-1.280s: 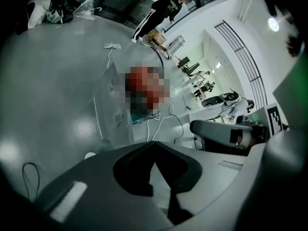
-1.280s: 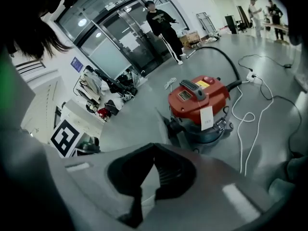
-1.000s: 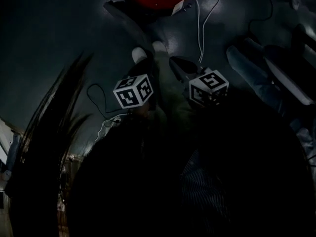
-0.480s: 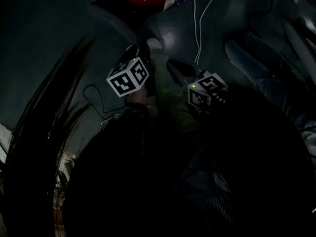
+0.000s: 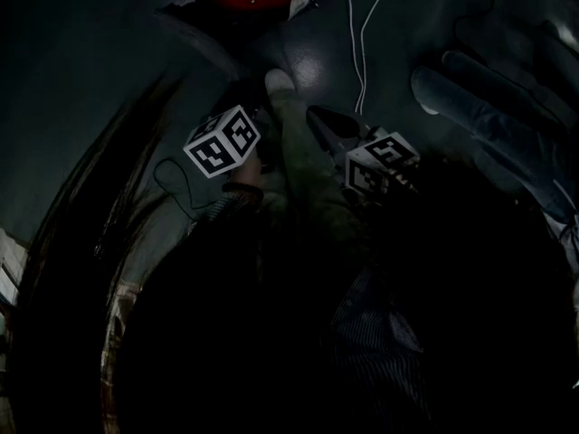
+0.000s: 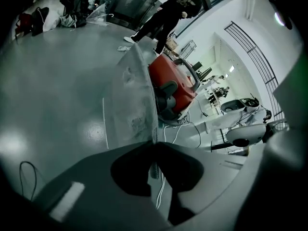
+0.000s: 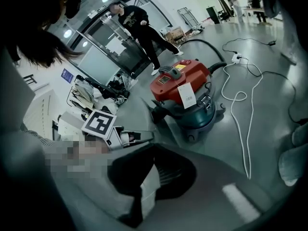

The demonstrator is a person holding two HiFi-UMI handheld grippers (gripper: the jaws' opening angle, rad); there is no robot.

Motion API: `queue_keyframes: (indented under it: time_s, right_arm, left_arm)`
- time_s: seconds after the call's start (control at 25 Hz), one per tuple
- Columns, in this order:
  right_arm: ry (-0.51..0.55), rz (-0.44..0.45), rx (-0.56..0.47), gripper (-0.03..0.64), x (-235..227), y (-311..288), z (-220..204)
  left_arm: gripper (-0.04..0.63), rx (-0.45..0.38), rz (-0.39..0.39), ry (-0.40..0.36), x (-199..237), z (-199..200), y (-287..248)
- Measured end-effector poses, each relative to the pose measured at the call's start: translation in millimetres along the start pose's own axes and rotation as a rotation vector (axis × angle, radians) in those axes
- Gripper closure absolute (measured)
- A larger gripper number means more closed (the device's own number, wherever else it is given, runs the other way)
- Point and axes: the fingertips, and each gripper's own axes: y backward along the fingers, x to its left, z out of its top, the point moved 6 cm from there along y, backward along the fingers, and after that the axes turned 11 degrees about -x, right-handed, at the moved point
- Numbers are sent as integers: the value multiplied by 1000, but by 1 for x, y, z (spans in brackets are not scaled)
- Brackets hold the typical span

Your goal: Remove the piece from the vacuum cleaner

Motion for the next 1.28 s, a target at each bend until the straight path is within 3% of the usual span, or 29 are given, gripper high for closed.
queue_keyframes:
  time_s: [0.12,0.52,0.8,1.12,1.28]
  right_arm:
    - [-7,-5,-7,614,-1,1,-1]
    - [-19,-17,-17,614,-2,5,-1]
    - [40,56,50,614,20,-15,20]
    - [118,112,95,614,89,16,67]
    - [183,164,71,614,133,39,101]
  left_arm:
    - [566,3,15,-26,-3,5,10]
    - [569,-36,39,-7,0,15,40]
    - [571,-82,96,-5,10,44,83]
    - [571,-158,-1,11,-49,89,171]
    - [571,-219,-41,-39,-86,126,227]
